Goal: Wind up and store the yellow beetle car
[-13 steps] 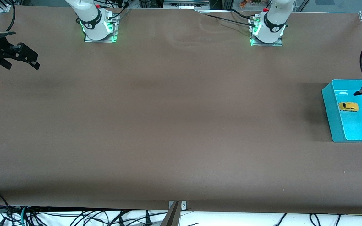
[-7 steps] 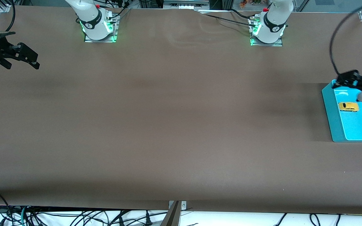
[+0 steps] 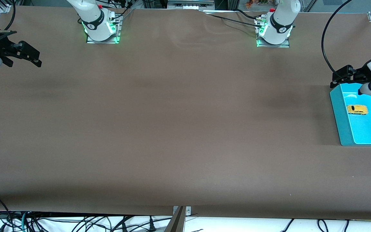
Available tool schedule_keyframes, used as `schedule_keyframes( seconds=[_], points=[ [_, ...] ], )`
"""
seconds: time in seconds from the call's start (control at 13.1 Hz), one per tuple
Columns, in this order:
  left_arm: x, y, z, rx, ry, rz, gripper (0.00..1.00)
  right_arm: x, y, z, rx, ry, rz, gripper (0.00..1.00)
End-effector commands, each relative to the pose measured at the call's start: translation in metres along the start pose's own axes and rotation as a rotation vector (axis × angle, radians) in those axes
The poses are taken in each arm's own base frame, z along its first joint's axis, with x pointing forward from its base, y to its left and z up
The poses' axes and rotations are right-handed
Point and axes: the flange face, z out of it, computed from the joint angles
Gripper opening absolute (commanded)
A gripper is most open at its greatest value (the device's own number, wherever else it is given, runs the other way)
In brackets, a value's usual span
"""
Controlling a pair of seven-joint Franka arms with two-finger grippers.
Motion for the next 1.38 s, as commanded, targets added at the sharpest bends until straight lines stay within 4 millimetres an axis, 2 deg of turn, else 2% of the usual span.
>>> schedule_keyframes(
  seconds=[0.0,0.31,0.46,0.84,1.15,1.3],
  points=[
    [-0.028,0.026,-0.005,0.003,0.045,-0.145,1.0,0.0,-0.001,-0.007,0.01,-0.006,0.011,1.0],
    [-0.022,0.025,-0.015,0.028,0.06,-0.141,1.0,0.0,-0.002,-0.008,0.009,-0.003,0.01,1.0],
    [-0.019,0.018,-0.021,0.015,0.015,-0.154,1.0,0.0,-0.002,-0.008,0.009,-0.003,0.01,1.0],
    [-0.017,0.026,-0.02,0.016,-0.002,-0.143,1.0,-0.001,-0.002,-0.008,0.009,-0.004,0.01,1.0],
    [-0.004,0.024,-0.026,0.015,-0.031,-0.144,1.0,-0.001,-0.003,-0.008,0.009,-0.006,0.007,1.0],
    [-0.004,0.021,-0.021,0.011,-0.042,-0.152,1.0,-0.001,-0.003,-0.008,0.009,-0.006,0.005,1.0]
  ],
)
